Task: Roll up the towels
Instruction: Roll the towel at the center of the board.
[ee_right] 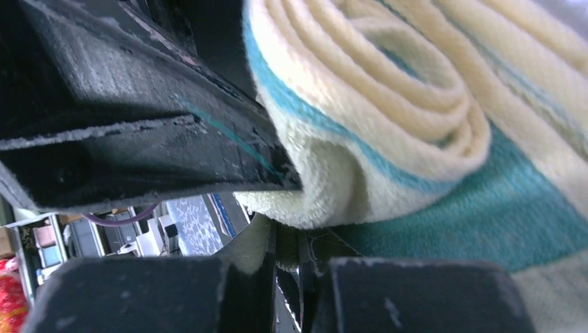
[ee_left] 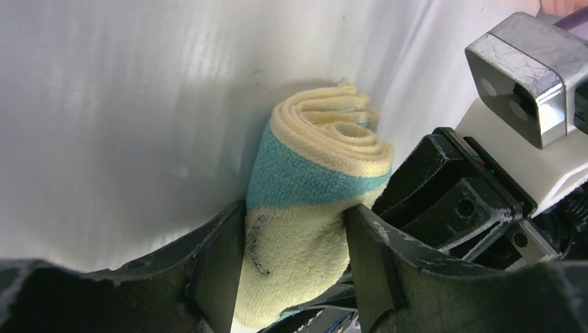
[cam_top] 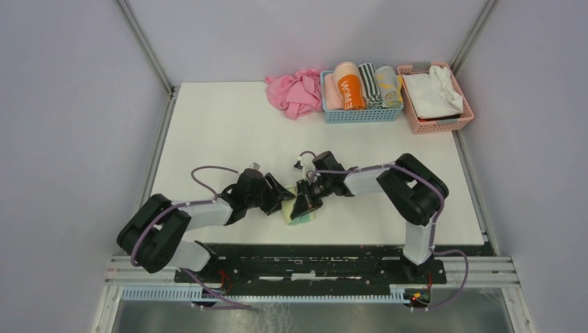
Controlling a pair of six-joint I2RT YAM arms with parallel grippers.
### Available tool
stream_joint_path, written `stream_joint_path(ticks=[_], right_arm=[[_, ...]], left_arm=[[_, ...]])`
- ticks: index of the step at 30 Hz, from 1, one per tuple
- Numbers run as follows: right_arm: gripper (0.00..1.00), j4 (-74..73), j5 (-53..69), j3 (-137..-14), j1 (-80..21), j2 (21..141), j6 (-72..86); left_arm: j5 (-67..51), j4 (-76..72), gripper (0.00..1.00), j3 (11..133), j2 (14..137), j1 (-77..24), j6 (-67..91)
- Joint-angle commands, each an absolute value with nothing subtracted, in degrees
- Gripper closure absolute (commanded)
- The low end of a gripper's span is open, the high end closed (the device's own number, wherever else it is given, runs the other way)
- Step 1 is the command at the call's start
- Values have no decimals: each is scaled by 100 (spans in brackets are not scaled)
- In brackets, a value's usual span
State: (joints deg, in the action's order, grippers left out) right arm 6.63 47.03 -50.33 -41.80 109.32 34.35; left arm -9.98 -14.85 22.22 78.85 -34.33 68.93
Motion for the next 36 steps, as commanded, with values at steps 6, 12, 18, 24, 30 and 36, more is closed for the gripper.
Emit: stream_joint_path(ticks=[6,12,18,24,30,36], right_arm=[[71,-1218,3019,-5025,-4452,10196,2424],[57,-2016,1725,-5355,-4821,9153,2073],[35,-2402,-64,-5822,-5770,8662,1690],[30,-1831,-1058,-6073,-6751,8561,1492],[30,-1294,-1716,-6593,-7555,9481,1247],[29,-1087,-1977,-6832,-7707,10132,915]], left_arm=[[-427,-1670,51,2158,8561,-3727,7050],[292,-1021,64,1809,7978,-3727,7390],[898,-202,67,1297,6622,-3727,8004],[1215,506,68,1157,5606,-3743,8427],[1276,630,69,1122,5359,-3801,8697],[1331,677,69,1173,5379,-3871,8787]])
